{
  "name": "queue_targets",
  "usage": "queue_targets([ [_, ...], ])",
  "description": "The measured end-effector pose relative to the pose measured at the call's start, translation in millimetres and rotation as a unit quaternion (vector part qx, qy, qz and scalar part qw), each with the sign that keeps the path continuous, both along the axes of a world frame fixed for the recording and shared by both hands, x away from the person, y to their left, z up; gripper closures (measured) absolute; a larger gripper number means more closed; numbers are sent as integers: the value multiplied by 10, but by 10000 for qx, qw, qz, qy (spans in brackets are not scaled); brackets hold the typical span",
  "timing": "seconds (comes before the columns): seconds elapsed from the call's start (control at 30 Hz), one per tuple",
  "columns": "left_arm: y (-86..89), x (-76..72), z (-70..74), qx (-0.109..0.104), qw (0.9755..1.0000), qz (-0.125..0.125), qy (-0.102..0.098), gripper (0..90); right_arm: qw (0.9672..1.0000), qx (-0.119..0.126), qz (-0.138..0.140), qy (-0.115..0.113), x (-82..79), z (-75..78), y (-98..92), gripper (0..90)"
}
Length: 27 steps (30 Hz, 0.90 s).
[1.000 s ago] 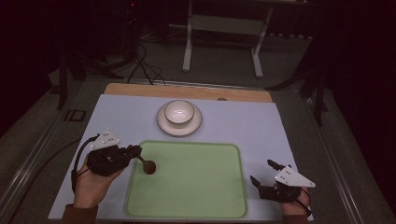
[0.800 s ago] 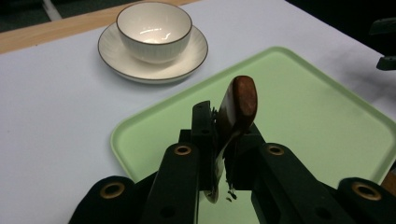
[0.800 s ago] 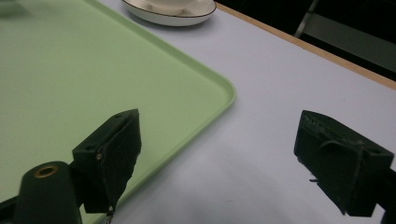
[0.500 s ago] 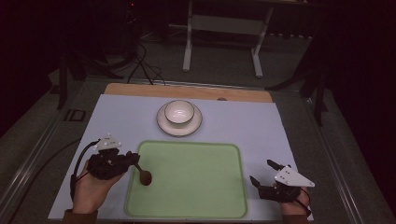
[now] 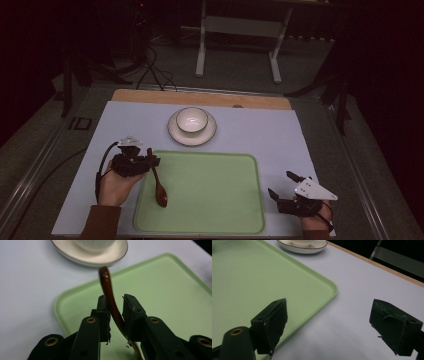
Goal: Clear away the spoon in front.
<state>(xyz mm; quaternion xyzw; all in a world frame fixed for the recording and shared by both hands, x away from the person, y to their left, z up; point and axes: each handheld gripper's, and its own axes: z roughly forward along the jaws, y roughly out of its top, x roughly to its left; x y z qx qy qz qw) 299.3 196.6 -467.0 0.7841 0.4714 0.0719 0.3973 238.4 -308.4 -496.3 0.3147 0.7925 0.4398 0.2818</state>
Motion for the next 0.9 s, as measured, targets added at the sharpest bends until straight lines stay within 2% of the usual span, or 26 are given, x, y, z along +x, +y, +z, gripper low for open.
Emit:
queue_targets([
  [0.1,-35,52,-136,73,9997,-104,209,749,10000,-4,6,-2,-2,0,0,144],
  [0.33,-43,66,-272,-47,9991,-169,379,739,10000,-10,22,5,1,2,1,145],
  [0.67,-11,90,-397,-1,9987,-99,500,713,10000,-9,51,8,4,2,3,145],
  [0.9,-15,94,-443,84,9987,-119,480,696,10000,-22,70,15,7,2,9,145],
])
